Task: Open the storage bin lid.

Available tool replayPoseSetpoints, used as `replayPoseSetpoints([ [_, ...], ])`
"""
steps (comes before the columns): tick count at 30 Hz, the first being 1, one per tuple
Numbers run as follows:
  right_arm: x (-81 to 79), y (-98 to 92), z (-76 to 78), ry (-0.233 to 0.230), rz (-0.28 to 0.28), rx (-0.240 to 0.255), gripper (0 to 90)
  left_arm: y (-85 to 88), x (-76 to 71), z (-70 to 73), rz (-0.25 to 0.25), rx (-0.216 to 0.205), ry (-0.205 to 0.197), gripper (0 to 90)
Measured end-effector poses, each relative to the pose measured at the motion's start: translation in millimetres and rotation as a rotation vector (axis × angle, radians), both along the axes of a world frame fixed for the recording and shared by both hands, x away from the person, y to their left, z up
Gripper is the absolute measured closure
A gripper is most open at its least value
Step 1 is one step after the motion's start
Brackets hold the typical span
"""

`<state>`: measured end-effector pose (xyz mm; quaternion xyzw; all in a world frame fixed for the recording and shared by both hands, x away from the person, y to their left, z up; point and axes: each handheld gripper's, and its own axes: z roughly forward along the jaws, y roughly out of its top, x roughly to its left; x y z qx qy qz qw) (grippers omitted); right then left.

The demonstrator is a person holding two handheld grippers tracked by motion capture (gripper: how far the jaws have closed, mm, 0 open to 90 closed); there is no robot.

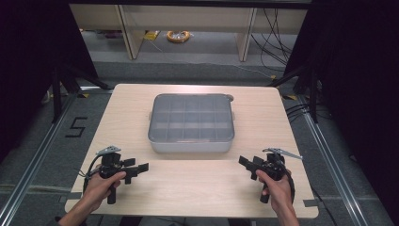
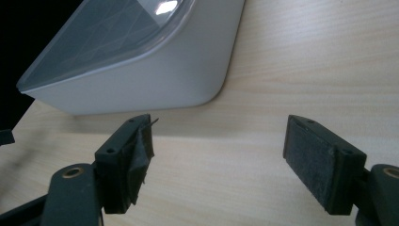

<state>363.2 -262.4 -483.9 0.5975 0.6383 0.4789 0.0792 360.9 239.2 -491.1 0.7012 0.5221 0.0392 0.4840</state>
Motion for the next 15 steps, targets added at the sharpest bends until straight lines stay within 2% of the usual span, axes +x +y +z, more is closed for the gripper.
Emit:
replayPoseSetpoints([
  [2,5.3,-0.5,2.4,-0.008,-0.002,0.0,25.5,0.8,2.1,1.2,-0.015,0.003,-0.011,20.3],
  [4,7.8,2.7,6.3,0.025,-0.026,0.031,25.6,0.5,4.5,2.7,-0.016,0.009,-0.023,20.2],
  [5,7.8,2.7,6.3,0.025,-0.026,0.031,25.6,0.5,4.5,2.7,-0.016,0.009,-0.023,20.2],
  [6,13.7,1.5,5.8,0.009,-0.023,0.01,25.6,-0.3,6.7,4.0,-0.017,0.008,-0.03,20.1],
  [7,15.7,1.9,6.6,0.017,-0.024,0.021,25.7,-0.3,6.7,4.0,-0.017,0.008,-0.03,20.2],
  [8,17.0,3.9,8.5,0.045,-0.04,0.049,25.7,-1.2,8.2,6.0,-0.008,0.001,-0.042,20.2],
  [9,20.5,1.7,7.6,0.014,-0.02,0.032,25.7,-0.5,9.2,7.5,-0.011,0.003,-0.042,20.2],
  [10,14.0,11.9,21.2,0.207,-0.086,0.163,25.7,-0.4,10.2,8.6,-0.016,-0.007,-0.041,20.1],
  [11,15.2,13.0,23.8,0.218,-0.094,0.169,25.6,-0.2,11.3,9.7,-0.022,-0.007,-0.043,20.0],
  [12,21.8,9.4,17.6,0.098,-0.065,0.116,25.5,-0.7,12.2,10.7,-0.022,-0.012,-0.044,19.9],
  [13,21.8,9.4,17.6,0.098,-0.065,0.116,25.5,-0.7,12.2,10.7,-0.022,-0.012,-0.044,19.6],
  [14,28.6,8.0,17.4,0.061,-0.036,0.094,25.1,-2.7,15.4,11.7,-0.036,0.009,-0.044,19.5],
  [15,35.3,3.1,13.8,-0.007,0.002,0.032,25.1,-3.5,17.3,11.6,-0.037,0.005,-0.044,19.5],
])
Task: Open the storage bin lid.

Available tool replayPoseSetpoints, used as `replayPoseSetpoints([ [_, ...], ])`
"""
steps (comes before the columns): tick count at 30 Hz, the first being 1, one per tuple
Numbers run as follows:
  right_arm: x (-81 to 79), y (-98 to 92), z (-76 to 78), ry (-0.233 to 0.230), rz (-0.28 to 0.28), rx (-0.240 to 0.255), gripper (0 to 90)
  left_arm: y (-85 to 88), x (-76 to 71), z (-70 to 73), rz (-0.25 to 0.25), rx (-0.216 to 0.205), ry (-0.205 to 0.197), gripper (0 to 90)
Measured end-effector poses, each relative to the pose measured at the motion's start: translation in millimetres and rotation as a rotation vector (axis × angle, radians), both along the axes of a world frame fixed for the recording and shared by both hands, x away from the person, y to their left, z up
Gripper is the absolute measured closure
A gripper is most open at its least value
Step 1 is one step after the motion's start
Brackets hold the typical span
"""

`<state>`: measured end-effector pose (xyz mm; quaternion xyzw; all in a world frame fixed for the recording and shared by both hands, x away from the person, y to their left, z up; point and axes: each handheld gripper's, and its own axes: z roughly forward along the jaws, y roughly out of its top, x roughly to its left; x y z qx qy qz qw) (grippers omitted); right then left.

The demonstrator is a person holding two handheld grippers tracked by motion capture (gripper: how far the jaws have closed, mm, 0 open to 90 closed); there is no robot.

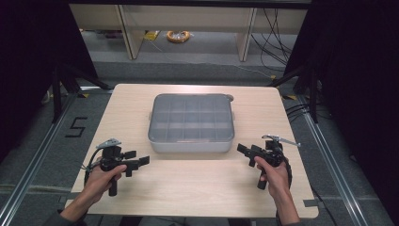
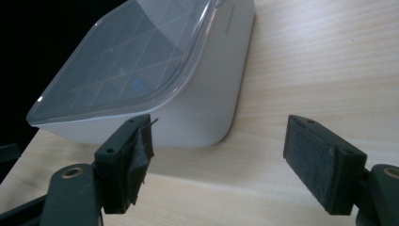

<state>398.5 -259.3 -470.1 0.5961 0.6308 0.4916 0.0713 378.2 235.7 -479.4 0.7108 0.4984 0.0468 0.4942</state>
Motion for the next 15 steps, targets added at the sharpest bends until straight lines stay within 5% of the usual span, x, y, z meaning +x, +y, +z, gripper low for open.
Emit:
replayPoseSetpoints([
  [3,5.8,4.2,5.5,0.03,-0.027,0.032,25.1,-2.3,7.6,5.4,0.003,-0.018,-0.005,19.4],
  [5,12.8,2.3,6.2,-0.015,-0.001,0.012,25.1,-4.0,12.6,7.7,-0.006,-0.026,-0.005,19.4],
  [6,13.1,5.5,9.9,0.018,-0.02,0.05,25.1,-4.9,14.9,9.1,-0.011,-0.031,0.003,19.3],
  [9,23.3,4.0,10.3,-0.018,-0.015,0.017,25.2,-8.6,21.9,11.0,0.0,-0.043,-0.002,19.1],
  [10,23.6,7.1,13.1,0.015,-0.029,0.052,25.2,-8.7,24.7,12.1,-0.006,-0.045,0.004,19.1],
  [13,28.9,8.4,14.6,0.009,-0.03,0.049,25.2,-10.0,31.6,14.8,0.005,-0.057,-0.001,19.2],
  [15,34.5,7.1,13.0,-0.026,-0.014,0.018,25.2,-10.6,34.5,16.0,0.028,-0.058,-0.009,19.5],
])
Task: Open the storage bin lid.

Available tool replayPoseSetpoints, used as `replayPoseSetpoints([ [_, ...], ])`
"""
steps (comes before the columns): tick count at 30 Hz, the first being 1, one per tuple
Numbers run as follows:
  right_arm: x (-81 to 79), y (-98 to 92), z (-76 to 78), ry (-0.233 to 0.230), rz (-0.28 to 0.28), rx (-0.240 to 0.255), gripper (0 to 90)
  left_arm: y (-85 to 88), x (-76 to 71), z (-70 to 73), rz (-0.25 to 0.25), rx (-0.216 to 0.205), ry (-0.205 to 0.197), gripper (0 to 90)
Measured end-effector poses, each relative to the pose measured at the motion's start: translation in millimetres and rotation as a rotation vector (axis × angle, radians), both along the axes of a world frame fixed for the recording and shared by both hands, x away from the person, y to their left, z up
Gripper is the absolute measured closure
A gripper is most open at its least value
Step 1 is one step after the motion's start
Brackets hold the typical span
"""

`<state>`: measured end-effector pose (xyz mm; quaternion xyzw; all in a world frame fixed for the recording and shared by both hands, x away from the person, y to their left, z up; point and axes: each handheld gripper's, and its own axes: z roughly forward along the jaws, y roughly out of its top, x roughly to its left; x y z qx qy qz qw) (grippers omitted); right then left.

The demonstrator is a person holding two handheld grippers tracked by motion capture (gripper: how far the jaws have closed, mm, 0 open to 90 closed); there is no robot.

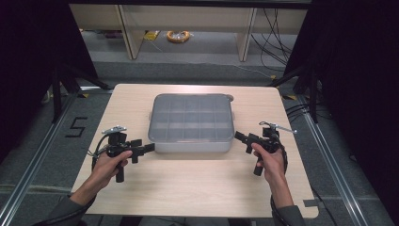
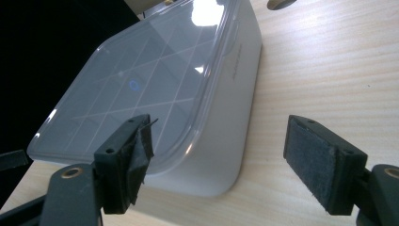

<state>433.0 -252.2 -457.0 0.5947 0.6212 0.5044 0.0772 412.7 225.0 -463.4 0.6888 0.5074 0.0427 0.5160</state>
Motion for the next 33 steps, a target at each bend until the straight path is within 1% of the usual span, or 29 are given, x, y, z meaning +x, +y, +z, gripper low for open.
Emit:
replayPoseSetpoints([
  [1,2.1,0.7,0.3,0.003,0.001,-0.003,25.3,0.4,2.7,0.4,0.001,0.012,0.002,19.6],
  [2,2.7,4.1,2.4,0.038,-0.016,0.032,25.3,0.1,4.7,0.1,0.012,0.006,0.002,19.7],
  [3,5.2,4.6,2.7,0.045,-0.018,0.035,25.3,0.2,6.5,0.3,0.014,0.005,0.006,19.9],
  [4,9.5,2.4,0.6,0.007,-0.006,0.002,25.3,-0.3,8.1,0.5,0.01,0.002,0.007,19.9],
  [5,10.9,4.3,2.0,0.022,-0.015,0.018,25.4,-1.3,9.1,1.0,0.019,0.011,0.001,19.9],
  [6,11.5,6.6,4.3,0.051,-0.026,0.044,25.4,-2.1,10.4,1.0,0.02,0.013,-0.001,19.9],
  [7,11.5,6.6,4.3,0.051,-0.026,0.044,25.4,-2.1,10.4,1.0,0.02,0.013,-0.001,19.9],
  [8,14.8,9.4,6.8,0.067,-0.035,0.062,25.4,-2.6,14.3,2.0,0.027,0.011,0.008,19.9],
  [9,14.8,9.4,6.8,0.067,-0.035,0.062,25.4,-2.6,14.3,2.0,0.027,0.011,0.008,20.0],
  [10,20.0,8.3,6.8,0.027,-0.021,0.037,25.4,-3.3,19.1,3.7,0.046,0.017,0.006,20.0],
  [11,21.7,9.5,8.0,0.032,-0.026,0.042,25.4,-4.0,21.2,4.7,0.053,0.018,0.003,20.0],
  [12,23.9,10.2,9.0,0.033,-0.025,0.043,25.4,-4.1,24.0,6.1,0.047,0.013,0.004,20.1],
  [13,28.3,8.0,6.8,-0.01,-0.008,0.005,25.4,-4.1,24.0,6.1,0.047,0.013,0.004,20.4],
  [14,30.2,8.4,7.3,-0.01,-0.008,0.001,25.4,-5.3,28.7,10.1,0.073,0.011,-0.001,20.5],
  [15,29.7,13.0,10.5,0.044,-0.03,0.048,25.4,-5.3,28.7,10.1,0.073,0.011,-0.001,20.6],
  [16,32.9,12.9,9.1,0.023,-0.022,0.03,25.5,-6.1,30.7,12.4,0.079,0.018,-0.007,20.6],
  [17,32.9,12.9,9.1,0.023,-0.022,0.03,25.5,-6.8,33.3,13.9,0.079,0.023,-0.019,20.6],
  [18,38.5,11.4,6.2,-0.004,0.002,-0.005,25.6,-7.7,38.6,16.5,0.08,0.006,-0.008,20.6],
  [19,37.1,15.3,8.6,0.045,-0.019,0.036,25.5,-8.1,41.7,17.3,0.077,0.006,-0.006,20.7],
  [20,39.5,14.8,7.3,0.032,-0.014,0.032,25.5,-8.6,44.7,17.8,0.079,0.006,-0.006,21.1],
  [21,39.5,14.8,7.3,0.032,-0.014,0.032,25.5,-8.6,44.7,17.8,0.079,0.006,-0.006,21.2],
  [22,44.6,11.1,4.0,-0.004,0.0,-0.008,25.6,-9.3,49.9,18.4,0.077,0.006,-0.001,21.3],
  [23,43.0,14.4,6.7,0.051,-0.022,0.035,25.5,-10.0,53.7,18.3,0.079,0.004,0.0,21.3],
  [24,46.0,13.6,4.7,0.034,-0.023,0.027,25.6,-10.2,55.9,18.2,0.08,0.004,0.002,21.3],
  [25,48.5,10.3,2.2,-0.004,-0.007,-0.006,25.6,-10.7,59.7,17.8,0.083,0.006,0.005,21.4],
  [26,49.1,10.2,2.2,0.009,-0.005,-0.002,25.6,-11.2,62.8,17.6,0.085,0.003,0.007,21.5],
  [29,51.2,10.1,0.5,0.007,-0.006,-0.003,25.8,-13.3,70.3,18.1,0.075,0.016,0.008,21.8],
  [32,52.6,11.2,1.5,0.011,-0.003,0.008,26.0,-15.7,78.5,17.4,0.09,0.011,0.021,22.0],
  [33,53.9,11.4,1.2,0.004,0.003,0.002,26.2,-16.1,81.4,16.7,0.087,0.021,0.02,22.3],
])
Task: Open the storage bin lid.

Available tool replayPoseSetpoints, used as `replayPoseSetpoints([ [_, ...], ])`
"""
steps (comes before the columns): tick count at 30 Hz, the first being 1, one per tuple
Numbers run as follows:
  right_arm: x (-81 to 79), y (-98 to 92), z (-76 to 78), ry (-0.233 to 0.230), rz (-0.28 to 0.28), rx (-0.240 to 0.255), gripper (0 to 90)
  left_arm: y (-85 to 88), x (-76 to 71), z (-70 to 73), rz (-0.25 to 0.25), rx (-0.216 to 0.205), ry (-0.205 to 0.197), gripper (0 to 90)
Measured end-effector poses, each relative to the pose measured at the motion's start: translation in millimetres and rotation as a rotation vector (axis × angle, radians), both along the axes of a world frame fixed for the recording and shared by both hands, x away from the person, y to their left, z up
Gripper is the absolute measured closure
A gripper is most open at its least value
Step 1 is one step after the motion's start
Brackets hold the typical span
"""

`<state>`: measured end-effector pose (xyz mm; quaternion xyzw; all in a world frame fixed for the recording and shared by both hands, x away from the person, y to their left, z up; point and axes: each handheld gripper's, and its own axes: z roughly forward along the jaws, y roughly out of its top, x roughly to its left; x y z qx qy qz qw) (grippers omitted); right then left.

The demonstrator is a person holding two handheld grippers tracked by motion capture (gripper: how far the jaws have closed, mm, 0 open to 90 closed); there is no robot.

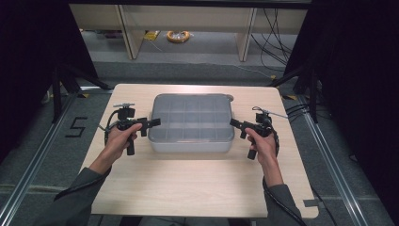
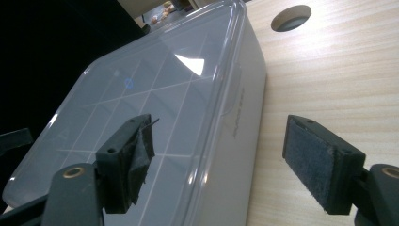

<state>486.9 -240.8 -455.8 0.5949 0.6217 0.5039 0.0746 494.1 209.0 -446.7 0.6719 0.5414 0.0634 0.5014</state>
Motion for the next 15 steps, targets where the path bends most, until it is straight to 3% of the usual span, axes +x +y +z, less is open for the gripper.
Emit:
replayPoseSetpoints([
  [4,5.2,2.8,0.3,-0.005,0.003,-0.006,26.5,-2.6,9.3,-3.3,0.007,-0.003,0.019,23.0],
  [5,3.1,7.5,4.1,0.055,-0.016,0.046,26.5,-2.3,10.7,-3.5,0.006,0.001,0.023,23.1],
  [6,6.0,7.2,2.6,0.026,-0.007,0.03,26.6,-2.9,11.6,-3.4,0.011,0.0,0.022,22.3],
  [7,7.2,8.0,2.9,0.032,-0.006,0.029,26.5,-2.8,12.6,-3.4,0.007,0.002,0.021,22.6],
  [8,11.1,6.1,0.3,-0.004,0.01,-0.004,26.5,-2.7,13.5,-3.5,0.009,0.0,0.023,23.2],
  [12,14.9,9.4,-1.5,-0.002,0.024,0.0,26.6,-0.7,18.4,-5.2,0.025,0.004,0.03,23.3],
  [14,13.9,18.3,2.1,0.114,-0.01,0.079,26.8,2.8,26.9,-8.2,0.04,0.006,0.041,23.4],
  [15,18.3,15.8,-3.3,0.043,0.007,0.024,27.1,3.2,30.1,-9.9,0.047,-0.005,0.049,23.3],
])
